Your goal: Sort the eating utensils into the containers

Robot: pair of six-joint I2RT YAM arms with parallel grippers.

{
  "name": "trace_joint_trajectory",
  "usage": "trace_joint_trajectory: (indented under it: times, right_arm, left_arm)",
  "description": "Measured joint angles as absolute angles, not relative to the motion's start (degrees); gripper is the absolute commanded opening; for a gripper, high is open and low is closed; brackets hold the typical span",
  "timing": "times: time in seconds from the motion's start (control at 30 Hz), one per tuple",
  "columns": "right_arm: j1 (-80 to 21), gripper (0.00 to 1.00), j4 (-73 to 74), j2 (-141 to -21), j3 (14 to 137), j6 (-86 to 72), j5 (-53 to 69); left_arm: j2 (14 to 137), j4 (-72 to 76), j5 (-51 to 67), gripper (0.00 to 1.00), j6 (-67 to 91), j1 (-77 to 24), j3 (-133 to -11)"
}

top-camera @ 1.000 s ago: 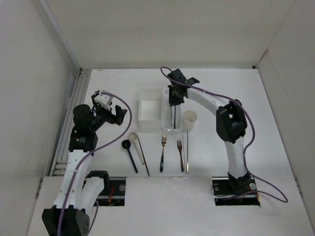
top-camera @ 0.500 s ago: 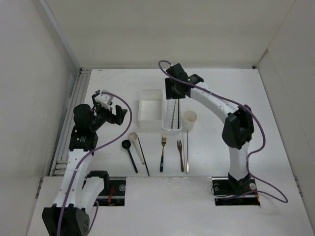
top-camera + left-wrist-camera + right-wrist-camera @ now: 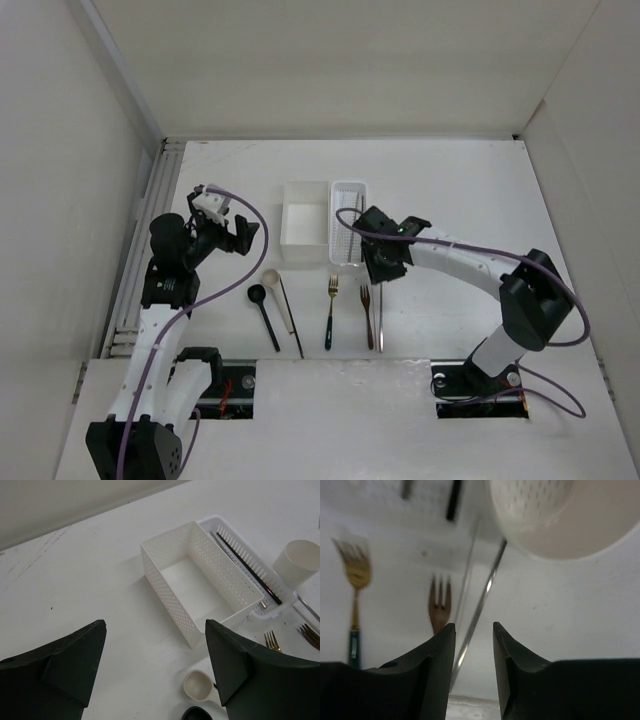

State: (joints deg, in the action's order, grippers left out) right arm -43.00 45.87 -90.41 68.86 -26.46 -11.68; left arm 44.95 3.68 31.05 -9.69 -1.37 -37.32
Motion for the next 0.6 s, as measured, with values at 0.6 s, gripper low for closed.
trace_joint_trajectory:
  times: [0.6]
  right_arm:
    - [-43.5, 0.34, 40.8, -93.0, 55.3, -31.2, -5.8]
  left_arm:
    - [42.4, 2.8, 31.3, 0.79, -9.6, -1.4, -36.3]
